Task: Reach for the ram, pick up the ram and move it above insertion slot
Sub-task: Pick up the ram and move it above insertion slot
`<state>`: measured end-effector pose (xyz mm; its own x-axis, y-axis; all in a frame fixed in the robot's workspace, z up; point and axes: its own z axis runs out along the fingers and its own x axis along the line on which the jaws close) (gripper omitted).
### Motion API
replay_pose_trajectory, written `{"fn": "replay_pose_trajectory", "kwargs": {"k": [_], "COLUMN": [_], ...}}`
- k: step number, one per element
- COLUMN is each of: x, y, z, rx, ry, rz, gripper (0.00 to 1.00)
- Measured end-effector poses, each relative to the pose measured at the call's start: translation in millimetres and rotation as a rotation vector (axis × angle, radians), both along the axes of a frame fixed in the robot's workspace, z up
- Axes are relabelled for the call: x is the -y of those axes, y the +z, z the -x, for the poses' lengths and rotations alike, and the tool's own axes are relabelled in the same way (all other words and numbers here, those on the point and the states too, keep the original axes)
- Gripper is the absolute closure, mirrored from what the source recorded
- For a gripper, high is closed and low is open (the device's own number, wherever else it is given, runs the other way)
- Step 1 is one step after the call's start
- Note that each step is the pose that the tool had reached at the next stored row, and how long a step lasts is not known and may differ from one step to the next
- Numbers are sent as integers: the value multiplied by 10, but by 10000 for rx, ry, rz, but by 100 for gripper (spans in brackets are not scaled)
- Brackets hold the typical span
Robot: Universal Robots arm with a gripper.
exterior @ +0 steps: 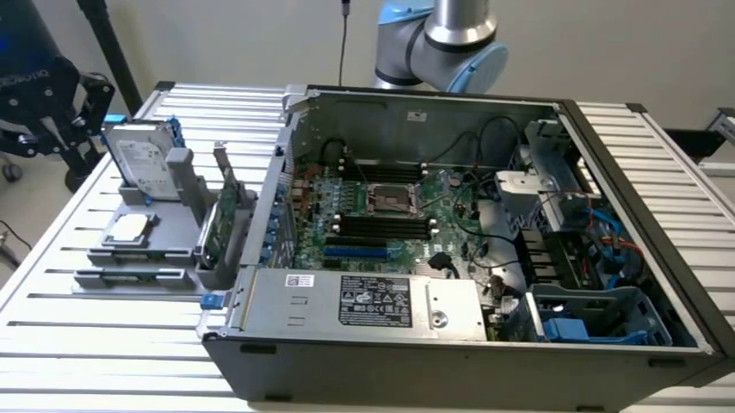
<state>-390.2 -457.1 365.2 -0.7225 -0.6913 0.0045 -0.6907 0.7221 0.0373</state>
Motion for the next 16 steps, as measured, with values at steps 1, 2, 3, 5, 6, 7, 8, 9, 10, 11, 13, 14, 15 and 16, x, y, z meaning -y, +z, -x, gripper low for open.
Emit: {"fn": "replay_pose_trajectory", "kwargs": {"k": [1, 2, 3, 5, 6, 7, 8, 9, 10, 11, 13, 14, 15, 16], "x": [0, 0, 0, 0, 0, 0, 0, 0, 0, 0, 0, 0, 0, 0], "y": [0, 0, -1, -3, -5, -7, -9, -12, -14, -18, -25, -29, -33, -38], "z": [0, 0, 0, 0, 0, 0, 0, 0, 0, 0, 0, 0, 0, 0], "rx": [0, 0, 1, 1, 1, 1, -1, -1, -1, -1, 0, -1, 0, 0], "ry": [179, 361, 555, 916, 1095, 1275, 1454, 1635, 1814, 2010, 2370, 2551, 2730, 2910], "rz": [0, 0, 0, -1, -1, -1, 0, 0, 1, 1, 0, 1, 0, 0], "gripper": [89, 89, 89, 89, 89, 89, 89, 89, 89, 89, 89, 89, 89, 89]}}
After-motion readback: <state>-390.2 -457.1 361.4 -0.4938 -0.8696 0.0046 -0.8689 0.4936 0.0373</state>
